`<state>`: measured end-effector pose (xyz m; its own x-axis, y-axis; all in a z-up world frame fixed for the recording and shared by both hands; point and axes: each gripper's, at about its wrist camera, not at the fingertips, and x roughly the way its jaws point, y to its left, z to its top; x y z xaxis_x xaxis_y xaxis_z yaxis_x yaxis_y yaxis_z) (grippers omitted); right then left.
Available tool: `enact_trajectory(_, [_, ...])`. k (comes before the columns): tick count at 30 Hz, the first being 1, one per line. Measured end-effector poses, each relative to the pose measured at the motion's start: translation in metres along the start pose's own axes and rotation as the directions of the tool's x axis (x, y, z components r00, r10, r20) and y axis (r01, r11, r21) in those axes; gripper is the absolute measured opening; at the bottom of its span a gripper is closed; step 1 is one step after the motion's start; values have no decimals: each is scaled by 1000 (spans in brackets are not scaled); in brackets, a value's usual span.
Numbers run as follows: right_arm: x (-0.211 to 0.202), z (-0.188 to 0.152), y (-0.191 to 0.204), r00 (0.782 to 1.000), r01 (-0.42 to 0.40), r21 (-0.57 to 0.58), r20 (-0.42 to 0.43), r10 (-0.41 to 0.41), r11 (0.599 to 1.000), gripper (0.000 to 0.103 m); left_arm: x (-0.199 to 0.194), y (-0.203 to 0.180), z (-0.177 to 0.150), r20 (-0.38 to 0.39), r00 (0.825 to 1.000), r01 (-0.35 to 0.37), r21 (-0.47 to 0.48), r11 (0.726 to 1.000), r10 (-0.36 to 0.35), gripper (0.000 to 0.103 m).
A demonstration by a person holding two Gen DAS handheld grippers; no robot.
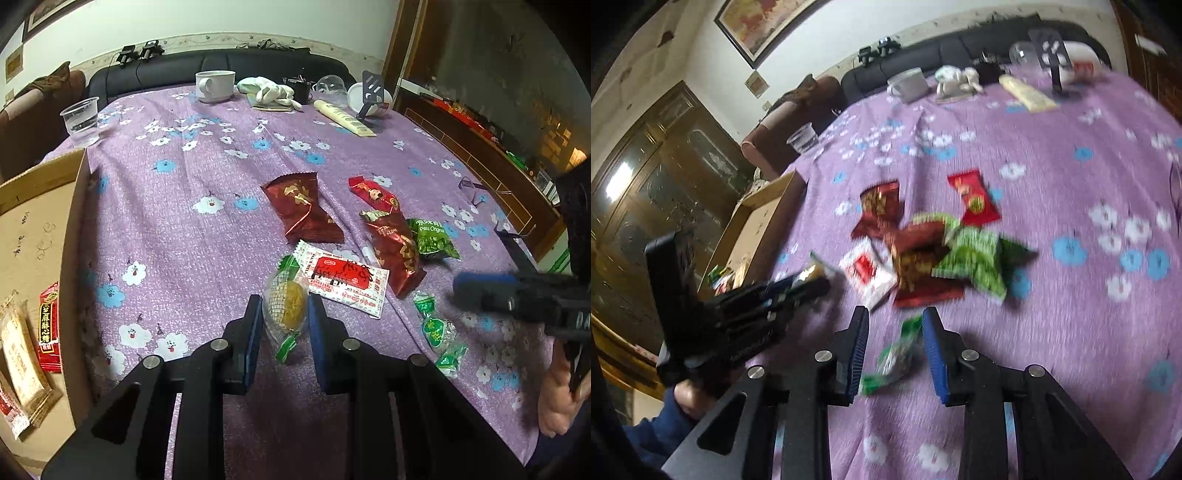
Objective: Organize snacks
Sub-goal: 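Grasp the clear yellow sweet with the left tool while the right tool grasps the green-wrapped sweet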
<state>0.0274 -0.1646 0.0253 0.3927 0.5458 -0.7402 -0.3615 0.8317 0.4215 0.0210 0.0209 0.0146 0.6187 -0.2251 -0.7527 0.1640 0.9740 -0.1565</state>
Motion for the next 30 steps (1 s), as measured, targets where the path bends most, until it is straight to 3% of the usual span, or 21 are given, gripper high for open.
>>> enact_trajectory(5, [2, -13, 10, 998, 36, -16, -41, -37, 999, 33, -2, -1, -1, 4, 1000, 6, 4, 1000, -6, 22])
enact_trajectory(11, [25, -19, 34, 983, 154, -108, -85, -163, 982, 31, -5, -1, -1, 13, 1000, 10, -2, 1000, -10, 22])
enact_trajectory(14, [28, -24, 47, 971, 216, -173, -64, -230, 961, 20, -6, -1, -1, 16, 1000, 13, -2, 1000, -13, 22])
enact_trajectory(20, [10, -8, 62, 978, 207, -171, 35, -204, 963, 19, -8, 0, 1, 30, 999, 18, -11, 1000, -18, 22])
enact_trajectory(27, [9, 49, 83, 962, 237, -133, 167, -214, 962, 19, -11, 6, 2, 46, 999, 11, -35, 999, -9, 22])
enact_trajectory(30, [21, 58, 86, 952, 253, -119, 204, -226, 960, 19, -12, 8, 2, 54, 999, 8, -47, 999, -6, 22])
